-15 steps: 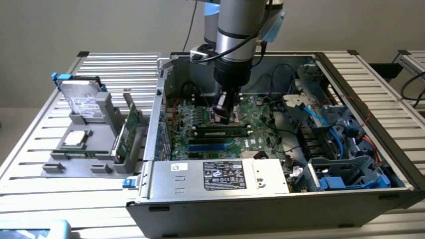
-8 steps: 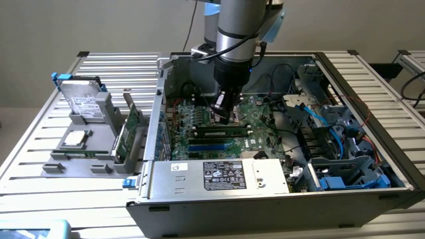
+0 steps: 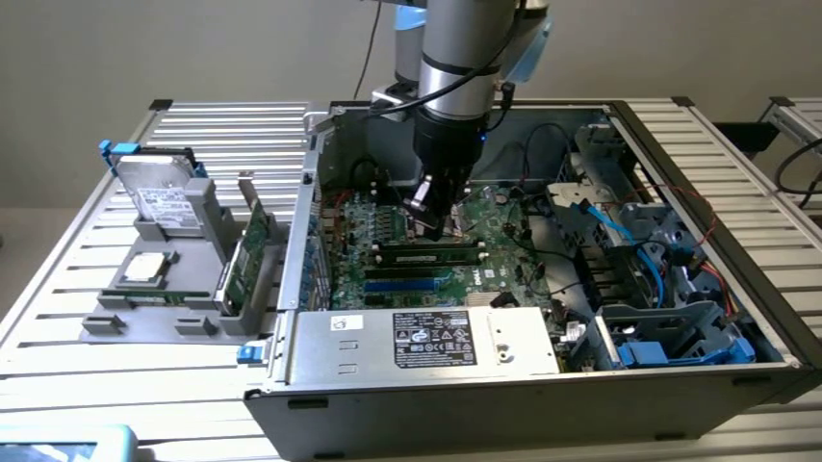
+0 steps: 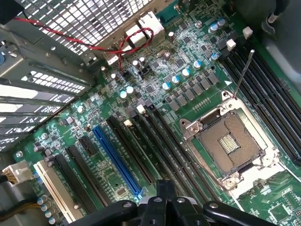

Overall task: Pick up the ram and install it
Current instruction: 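Press down the ram until it locks into place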

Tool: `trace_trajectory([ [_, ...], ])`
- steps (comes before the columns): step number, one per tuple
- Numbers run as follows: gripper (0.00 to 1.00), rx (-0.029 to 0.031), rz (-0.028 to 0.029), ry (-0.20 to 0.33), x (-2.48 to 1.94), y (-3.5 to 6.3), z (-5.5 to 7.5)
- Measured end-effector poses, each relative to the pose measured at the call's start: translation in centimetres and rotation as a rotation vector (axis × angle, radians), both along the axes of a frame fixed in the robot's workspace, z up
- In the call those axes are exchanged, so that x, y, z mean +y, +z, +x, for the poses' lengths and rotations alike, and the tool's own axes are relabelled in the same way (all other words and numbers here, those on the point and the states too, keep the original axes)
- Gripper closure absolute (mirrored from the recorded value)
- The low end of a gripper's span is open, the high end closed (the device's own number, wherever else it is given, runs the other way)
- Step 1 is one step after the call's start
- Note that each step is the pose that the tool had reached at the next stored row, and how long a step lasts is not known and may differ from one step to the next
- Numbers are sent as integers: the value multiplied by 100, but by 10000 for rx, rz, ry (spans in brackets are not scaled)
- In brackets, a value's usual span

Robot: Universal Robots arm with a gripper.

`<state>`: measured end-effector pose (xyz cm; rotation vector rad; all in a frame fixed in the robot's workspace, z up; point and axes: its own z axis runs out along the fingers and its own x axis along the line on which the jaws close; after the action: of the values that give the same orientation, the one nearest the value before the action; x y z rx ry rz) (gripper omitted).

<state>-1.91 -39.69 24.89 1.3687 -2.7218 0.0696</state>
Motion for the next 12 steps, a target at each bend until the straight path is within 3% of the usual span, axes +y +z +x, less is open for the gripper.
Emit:
trace_trajectory([
  [12, 89, -4, -17, -1266, 0, 0, 0],
])
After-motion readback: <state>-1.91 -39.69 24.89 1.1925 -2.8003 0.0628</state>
